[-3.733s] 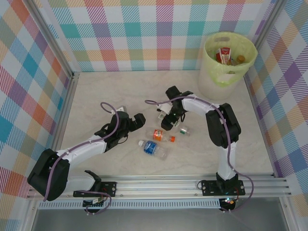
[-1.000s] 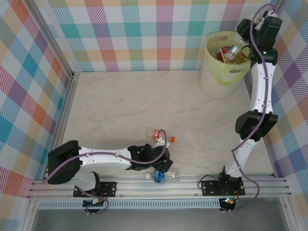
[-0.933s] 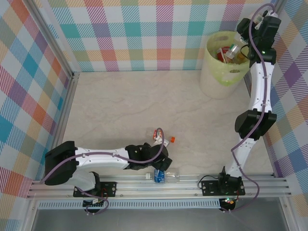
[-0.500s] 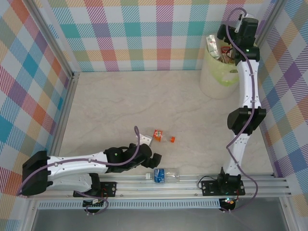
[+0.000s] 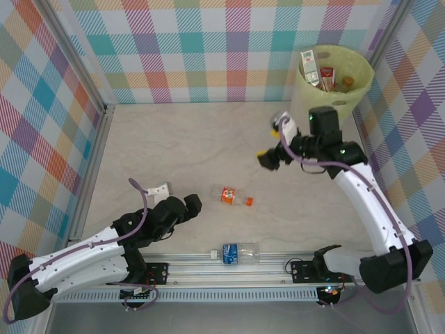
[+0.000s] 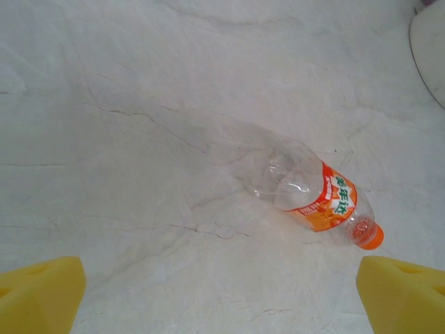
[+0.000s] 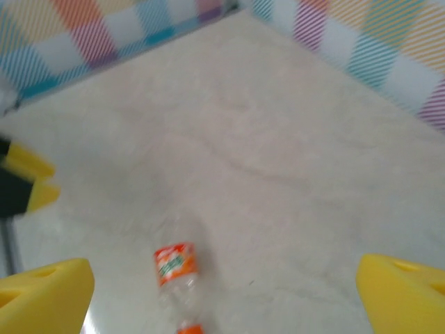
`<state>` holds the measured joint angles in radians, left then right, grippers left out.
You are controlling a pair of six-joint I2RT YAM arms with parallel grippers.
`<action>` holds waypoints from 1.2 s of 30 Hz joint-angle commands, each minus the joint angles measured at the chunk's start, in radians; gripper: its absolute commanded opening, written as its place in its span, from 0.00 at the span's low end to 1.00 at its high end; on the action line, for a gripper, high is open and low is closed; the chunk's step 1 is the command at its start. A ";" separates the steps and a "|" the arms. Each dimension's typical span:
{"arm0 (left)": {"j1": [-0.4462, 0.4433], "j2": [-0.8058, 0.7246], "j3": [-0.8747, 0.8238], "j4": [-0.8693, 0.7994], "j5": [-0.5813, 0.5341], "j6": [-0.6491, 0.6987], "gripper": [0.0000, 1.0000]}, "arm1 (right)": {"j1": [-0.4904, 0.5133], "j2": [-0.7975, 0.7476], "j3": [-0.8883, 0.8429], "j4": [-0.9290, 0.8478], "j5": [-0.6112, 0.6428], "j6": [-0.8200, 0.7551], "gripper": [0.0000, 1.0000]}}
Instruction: Put the plastic bottles in the bin
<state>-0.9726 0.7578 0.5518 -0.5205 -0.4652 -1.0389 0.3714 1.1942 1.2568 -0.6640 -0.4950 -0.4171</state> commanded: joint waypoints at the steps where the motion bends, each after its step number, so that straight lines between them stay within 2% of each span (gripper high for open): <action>1: 0.020 -0.012 -0.011 -0.068 -0.001 -0.074 1.00 | 0.164 -0.059 -0.141 -0.147 0.032 -0.183 0.97; 4: 0.025 -0.008 -0.023 -0.040 0.000 -0.099 1.00 | 0.310 -0.088 -0.201 -0.230 0.132 -0.171 0.97; 8: 0.027 -0.009 -0.045 -0.007 -0.007 -0.126 1.00 | 0.525 -0.042 -0.245 -0.294 0.247 -0.157 0.97; 13: 0.028 -0.038 -0.050 -0.028 -0.033 -0.145 1.00 | 0.727 0.019 -0.324 -0.146 0.274 -0.144 0.98; 16: 0.028 -0.066 -0.064 -0.036 -0.037 -0.163 1.00 | 0.817 0.061 -0.371 -0.006 0.350 -0.144 0.98; 20: 0.028 -0.083 -0.084 -0.036 -0.026 -0.180 1.00 | 0.870 0.127 -0.425 0.153 0.477 -0.151 0.96; 24: 0.028 -0.075 -0.089 -0.038 -0.025 -0.181 1.00 | 0.893 0.196 -0.455 0.238 0.536 -0.137 0.90; 32: 0.029 -0.058 -0.085 -0.031 -0.037 -0.179 1.00 | 0.919 0.274 -0.508 0.334 0.512 -0.149 0.91; 36: 0.030 -0.047 -0.085 -0.026 -0.043 -0.177 1.00 | 0.916 0.314 -0.504 0.377 0.623 -0.097 0.89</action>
<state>-0.9565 0.7044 0.4751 -0.5476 -0.4744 -1.2121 1.2823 1.4849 0.7525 -0.3546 0.0563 -0.5495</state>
